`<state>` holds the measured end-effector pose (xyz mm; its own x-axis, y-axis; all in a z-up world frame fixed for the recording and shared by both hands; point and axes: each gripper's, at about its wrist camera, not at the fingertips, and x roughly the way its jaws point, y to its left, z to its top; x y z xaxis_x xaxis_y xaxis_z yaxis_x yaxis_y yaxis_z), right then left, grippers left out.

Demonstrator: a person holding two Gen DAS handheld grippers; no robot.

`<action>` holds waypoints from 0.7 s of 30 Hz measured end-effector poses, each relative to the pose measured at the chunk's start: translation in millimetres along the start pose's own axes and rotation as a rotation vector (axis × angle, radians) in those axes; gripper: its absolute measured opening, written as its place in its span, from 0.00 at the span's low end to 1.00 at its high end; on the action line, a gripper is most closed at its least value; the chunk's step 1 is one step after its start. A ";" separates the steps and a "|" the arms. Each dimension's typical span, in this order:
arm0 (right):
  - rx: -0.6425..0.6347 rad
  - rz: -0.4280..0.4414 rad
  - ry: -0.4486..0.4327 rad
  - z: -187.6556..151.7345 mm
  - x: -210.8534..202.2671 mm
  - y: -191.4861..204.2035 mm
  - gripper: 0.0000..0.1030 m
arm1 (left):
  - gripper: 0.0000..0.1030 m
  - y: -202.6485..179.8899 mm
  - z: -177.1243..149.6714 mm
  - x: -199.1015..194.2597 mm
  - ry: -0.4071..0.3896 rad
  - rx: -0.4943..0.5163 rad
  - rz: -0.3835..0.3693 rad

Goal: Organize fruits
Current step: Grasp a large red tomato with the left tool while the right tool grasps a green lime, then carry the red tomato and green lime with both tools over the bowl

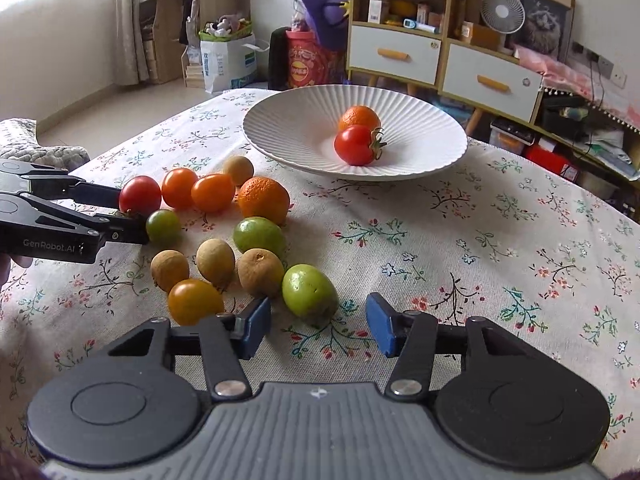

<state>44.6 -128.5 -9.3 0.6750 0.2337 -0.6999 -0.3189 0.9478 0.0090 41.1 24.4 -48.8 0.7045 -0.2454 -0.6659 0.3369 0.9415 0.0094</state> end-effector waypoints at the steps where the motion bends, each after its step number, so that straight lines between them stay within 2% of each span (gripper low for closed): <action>1: -0.002 0.002 0.000 1.1 0.5 0.0 0.43 | 0.46 0.0 0.8 0.5 0.000 0.000 -0.001; 8: -0.002 0.019 0.001 4.9 1.0 1.6 0.25 | 0.35 3.1 5.6 1.0 0.000 -0.014 -0.006; 15: 0.016 0.034 0.007 7.6 0.7 -1.1 0.24 | 0.28 6.6 9.2 1.5 0.006 -0.028 0.001; 21: 0.011 0.030 0.009 8.3 1.5 0.4 0.24 | 0.33 6.7 7.9 1.9 0.004 -0.027 -0.001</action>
<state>50.9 -126.0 -4.5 0.6596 0.2600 -0.7052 -0.3314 0.9427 0.0376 49.6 28.3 -44.1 0.7015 -0.2455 -0.6690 0.3203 0.9472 -0.0117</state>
